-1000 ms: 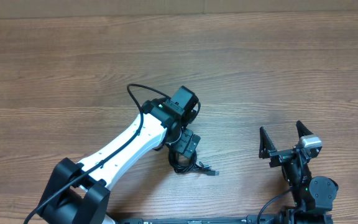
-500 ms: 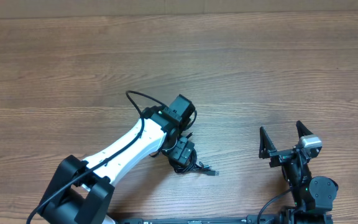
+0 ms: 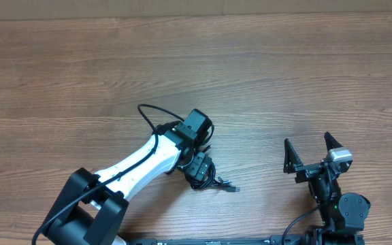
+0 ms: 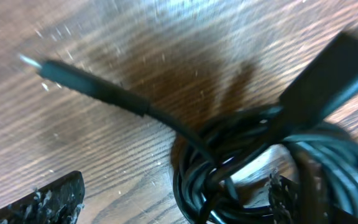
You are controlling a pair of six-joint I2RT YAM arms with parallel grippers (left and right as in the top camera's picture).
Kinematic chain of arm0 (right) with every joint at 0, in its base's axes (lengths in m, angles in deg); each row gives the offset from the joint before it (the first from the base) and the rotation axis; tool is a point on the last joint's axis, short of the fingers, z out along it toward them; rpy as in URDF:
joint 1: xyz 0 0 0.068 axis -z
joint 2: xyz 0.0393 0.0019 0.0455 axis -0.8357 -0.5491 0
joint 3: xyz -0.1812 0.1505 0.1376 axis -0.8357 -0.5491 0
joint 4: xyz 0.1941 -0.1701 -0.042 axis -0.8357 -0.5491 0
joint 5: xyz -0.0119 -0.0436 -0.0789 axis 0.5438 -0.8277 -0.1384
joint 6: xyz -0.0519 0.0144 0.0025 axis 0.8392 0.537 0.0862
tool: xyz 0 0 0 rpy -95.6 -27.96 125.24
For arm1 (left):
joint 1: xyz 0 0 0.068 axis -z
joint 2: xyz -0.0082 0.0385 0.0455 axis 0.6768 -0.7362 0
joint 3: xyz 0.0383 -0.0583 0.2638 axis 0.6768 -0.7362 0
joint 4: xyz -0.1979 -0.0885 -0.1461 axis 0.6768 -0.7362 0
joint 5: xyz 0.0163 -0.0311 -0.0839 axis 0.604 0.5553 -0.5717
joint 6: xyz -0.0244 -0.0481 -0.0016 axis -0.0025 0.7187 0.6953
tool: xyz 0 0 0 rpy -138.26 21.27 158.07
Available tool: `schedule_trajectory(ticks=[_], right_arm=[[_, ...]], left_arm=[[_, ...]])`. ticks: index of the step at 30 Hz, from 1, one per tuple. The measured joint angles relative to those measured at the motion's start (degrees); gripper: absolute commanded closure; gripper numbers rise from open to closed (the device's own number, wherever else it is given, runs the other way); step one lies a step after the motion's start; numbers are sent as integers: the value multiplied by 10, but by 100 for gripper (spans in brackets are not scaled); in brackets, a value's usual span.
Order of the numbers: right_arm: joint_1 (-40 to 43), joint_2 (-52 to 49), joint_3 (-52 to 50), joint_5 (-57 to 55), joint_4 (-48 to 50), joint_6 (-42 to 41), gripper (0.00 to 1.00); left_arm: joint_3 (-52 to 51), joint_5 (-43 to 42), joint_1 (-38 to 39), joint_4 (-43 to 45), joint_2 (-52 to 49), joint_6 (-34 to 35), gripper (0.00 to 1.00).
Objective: Untangle cables
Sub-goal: 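Lower the left gripper and grasp the black cable bundle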
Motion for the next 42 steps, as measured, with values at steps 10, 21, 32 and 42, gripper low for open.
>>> schedule_trajectory(ticks=[10, 21, 32, 42], right_arm=[[0, 0, 0, 0, 0, 0, 0], [0, 0, 0, 0, 0, 2, 0], [0, 0, 0, 0, 0, 1, 0], [0, 0, 0, 0, 0, 1, 0]], left_arm=[[-21, -4, 0, 64, -1, 20, 35], [-21, -5, 0, 69, -1, 32, 46], [-21, -33, 0, 84, -1, 41, 83], [-21, -45, 0, 91, -1, 43, 96]])
